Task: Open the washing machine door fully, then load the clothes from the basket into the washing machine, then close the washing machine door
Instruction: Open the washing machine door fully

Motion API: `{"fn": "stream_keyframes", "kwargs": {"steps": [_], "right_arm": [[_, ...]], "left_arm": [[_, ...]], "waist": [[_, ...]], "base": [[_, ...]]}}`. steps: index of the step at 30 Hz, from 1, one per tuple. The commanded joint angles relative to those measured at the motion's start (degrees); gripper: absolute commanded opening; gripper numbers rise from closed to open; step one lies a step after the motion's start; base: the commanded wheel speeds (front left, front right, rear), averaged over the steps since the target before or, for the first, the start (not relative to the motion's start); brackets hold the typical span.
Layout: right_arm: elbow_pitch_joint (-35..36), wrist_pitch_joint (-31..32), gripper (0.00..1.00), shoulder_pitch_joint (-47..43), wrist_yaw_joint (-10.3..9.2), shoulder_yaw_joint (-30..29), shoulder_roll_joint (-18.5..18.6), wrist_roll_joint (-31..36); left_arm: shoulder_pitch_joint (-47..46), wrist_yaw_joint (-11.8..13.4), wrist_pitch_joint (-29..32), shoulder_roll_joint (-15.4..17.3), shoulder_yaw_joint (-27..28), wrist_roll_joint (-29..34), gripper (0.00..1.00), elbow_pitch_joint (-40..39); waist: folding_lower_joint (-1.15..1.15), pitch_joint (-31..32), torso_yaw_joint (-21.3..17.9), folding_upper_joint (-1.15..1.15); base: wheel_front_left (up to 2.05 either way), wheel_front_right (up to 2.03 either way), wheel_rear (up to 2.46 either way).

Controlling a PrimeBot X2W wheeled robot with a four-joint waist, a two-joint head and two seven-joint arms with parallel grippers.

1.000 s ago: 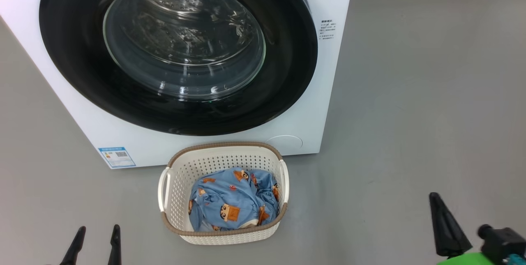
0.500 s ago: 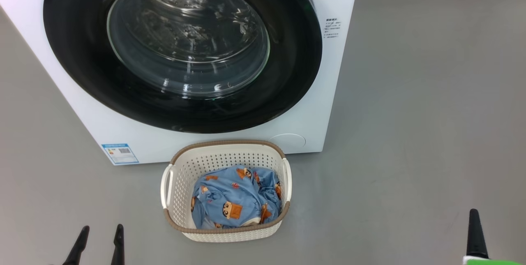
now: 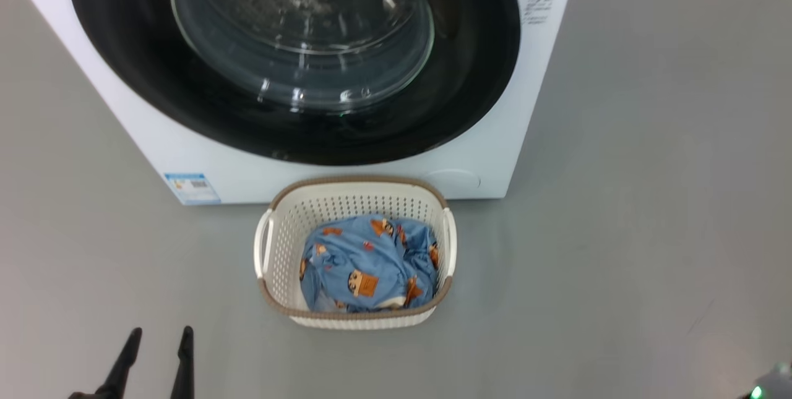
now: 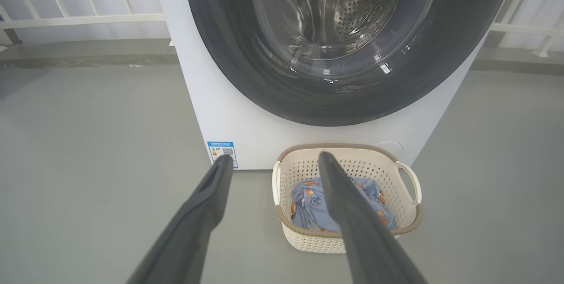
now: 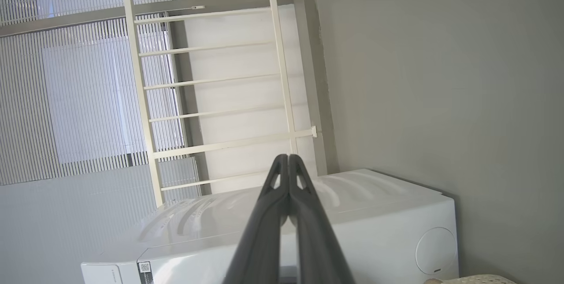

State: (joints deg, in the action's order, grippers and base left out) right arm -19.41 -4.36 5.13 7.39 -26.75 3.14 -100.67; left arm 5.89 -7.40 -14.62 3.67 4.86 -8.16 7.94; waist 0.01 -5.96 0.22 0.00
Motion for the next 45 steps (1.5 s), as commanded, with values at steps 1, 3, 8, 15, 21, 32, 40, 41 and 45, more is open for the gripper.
{"fn": "stream_keyframes", "kwargs": {"steps": [1,3,8,15,21,32,40,41,45], "right_arm": [[1.7,1.5,0.0,3.6,0.1,-0.8,1.1,-0.6],[1.9,3.3,0.0,6.0,0.1,-3.2,1.0,-0.4],[1.6,8.9,0.0,14.8,0.1,-3.3,2.3,4.2],[3.6,11.7,0.0,23.8,0.1,-3.7,3.5,6.5],[5.1,14.4,0.0,30.9,0.1,-1.5,4.3,8.6],[6.1,20.8,0.0,43.0,0.1,8.8,7.0,12.8],[6.5,23.4,0.0,49.7,0.1,13.6,8.3,12.6],[6.4,23.8,0.0,50.3,0.1,14.3,8.5,12.7],[6.0,26.2,0.0,53.0,0.1,17.0,9.5,12.9]], "left_arm": [[-2.0,-0.1,-0.4,1.6,1.8,-0.5,1.0,-1.8],[-2.4,-0.1,-0.4,2.4,1.5,-1.0,1.0,-2.3],[-4.3,-0.1,-0.4,4.6,1.7,-2.6,1.0,-5.2],[-5.8,-0.1,-0.4,6.0,2.1,-4.3,1.0,-7.7],[-5.2,-0.1,-0.4,6.4,3.1,-5.1,1.0,-8.6],[-5.4,-0.1,-0.4,6.2,4.7,-6.0,1.0,-9.3],[-5.8,-0.1,-0.4,6.6,5.4,-6.2,1.0,-9.5],[-5.9,-0.1,-0.4,6.6,5.5,-6.2,1.0,-9.5],[-6.7,-0.1,-0.4,6.8,5.5,-6.1,1.0,-9.5]], "waist": [[0.0,-3.2,1.9,0.0],[0.0,-5.0,2.3,0.0],[0.0,-11.2,3.4,0.0],[0.0,-16.4,4.4,0.0],[0.0,-20.0,4.6,0.0],[0.0,-25.6,4.4,0.0],[0.0,-28.1,4.5,0.0],[0.0,-28.4,4.6,0.0],[0.0,-29.5,5.2,0.0]], "base": [[0.0,0.0,0.0],[0.0,0.0,0.0],[0.0,0.0,0.0],[0.0,0.0,0.0],[0.0,0.0,0.0],[0.0,0.0,0.0],[0.0,0.0,0.0],[0.0,0.0,0.0],[0.0,0.0,0.0]]}}
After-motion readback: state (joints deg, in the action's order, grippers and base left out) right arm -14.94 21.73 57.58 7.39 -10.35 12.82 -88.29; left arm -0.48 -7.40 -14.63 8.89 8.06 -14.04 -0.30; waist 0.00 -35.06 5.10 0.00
